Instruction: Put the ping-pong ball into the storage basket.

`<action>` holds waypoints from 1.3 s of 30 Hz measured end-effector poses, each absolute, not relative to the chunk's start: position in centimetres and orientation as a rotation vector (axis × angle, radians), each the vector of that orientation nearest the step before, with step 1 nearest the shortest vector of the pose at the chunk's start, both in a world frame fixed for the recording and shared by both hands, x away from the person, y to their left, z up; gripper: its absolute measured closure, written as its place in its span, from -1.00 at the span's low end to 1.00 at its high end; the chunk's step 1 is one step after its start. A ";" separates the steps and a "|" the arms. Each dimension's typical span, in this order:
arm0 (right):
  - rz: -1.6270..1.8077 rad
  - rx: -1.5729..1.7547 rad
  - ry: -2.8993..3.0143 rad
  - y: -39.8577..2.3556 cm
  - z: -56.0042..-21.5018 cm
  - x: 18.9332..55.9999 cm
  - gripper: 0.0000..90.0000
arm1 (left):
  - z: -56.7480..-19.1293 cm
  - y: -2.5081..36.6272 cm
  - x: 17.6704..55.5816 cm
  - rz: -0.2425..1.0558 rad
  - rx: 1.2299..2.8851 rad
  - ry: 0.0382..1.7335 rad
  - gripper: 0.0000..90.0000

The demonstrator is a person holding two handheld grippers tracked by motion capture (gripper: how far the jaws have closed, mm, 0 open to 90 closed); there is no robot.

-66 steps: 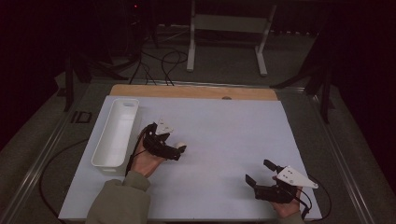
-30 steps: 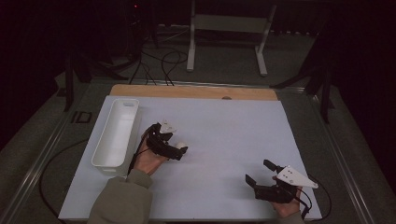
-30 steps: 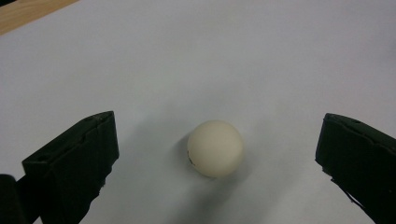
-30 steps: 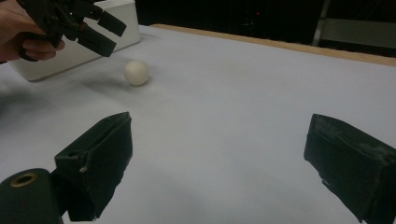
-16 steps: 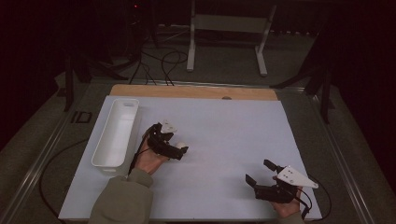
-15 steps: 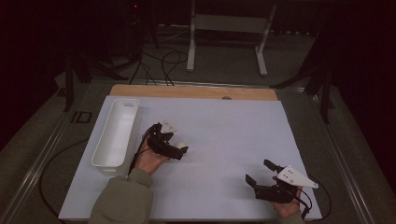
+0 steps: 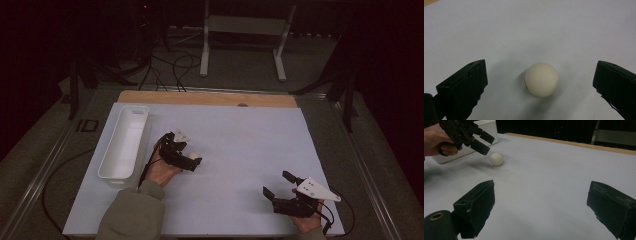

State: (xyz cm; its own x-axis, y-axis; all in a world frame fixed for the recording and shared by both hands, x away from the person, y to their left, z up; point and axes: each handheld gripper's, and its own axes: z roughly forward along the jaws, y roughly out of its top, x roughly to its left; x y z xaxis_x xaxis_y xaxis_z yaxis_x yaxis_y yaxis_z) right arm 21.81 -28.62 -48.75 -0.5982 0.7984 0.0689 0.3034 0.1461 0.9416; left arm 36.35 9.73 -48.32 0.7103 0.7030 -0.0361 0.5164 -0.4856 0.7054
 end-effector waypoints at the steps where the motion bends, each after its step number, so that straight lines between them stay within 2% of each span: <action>1: 1.455 1.050 1.977 -28.6 -48.7 21.8 -0.83 | -48.3 9.7 36.4 0.334 2.200 0.923 -1.00; 8: 1.456 1.051 1.976 -28.6 -48.7 21.8 -0.83 | -48.6 9.6 36.4 0.312 2.209 0.927 -0.97; 16: 1.454 1.052 1.975 -28.6 -48.7 21.8 -0.83 | -48.8 9.4 36.5 0.293 2.217 0.935 -0.82; 25: 1.452 1.055 1.974 -28.7 -48.7 21.8 -0.83 | -49.5 8.8 36.6 0.303 2.248 0.955 -0.49; 33: 1.455 1.055 1.972 -28.7 -48.7 21.8 -0.83 | -49.9 8.7 36.8 0.294 2.270 0.971 -0.11; 39: 1.454 1.055 1.973 -28.7 -48.7 21.8 -0.83 | -50.2 8.7 37.0 0.274 2.277 0.987 0.04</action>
State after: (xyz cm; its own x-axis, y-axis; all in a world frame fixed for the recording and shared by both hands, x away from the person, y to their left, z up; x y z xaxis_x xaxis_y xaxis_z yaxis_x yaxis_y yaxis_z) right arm 21.81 -28.72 -48.71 -0.5945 0.8011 0.0696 0.3038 0.1436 0.9418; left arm 37.02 8.73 -50.25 0.6973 0.7144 -0.0575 0.5826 -0.5183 0.6260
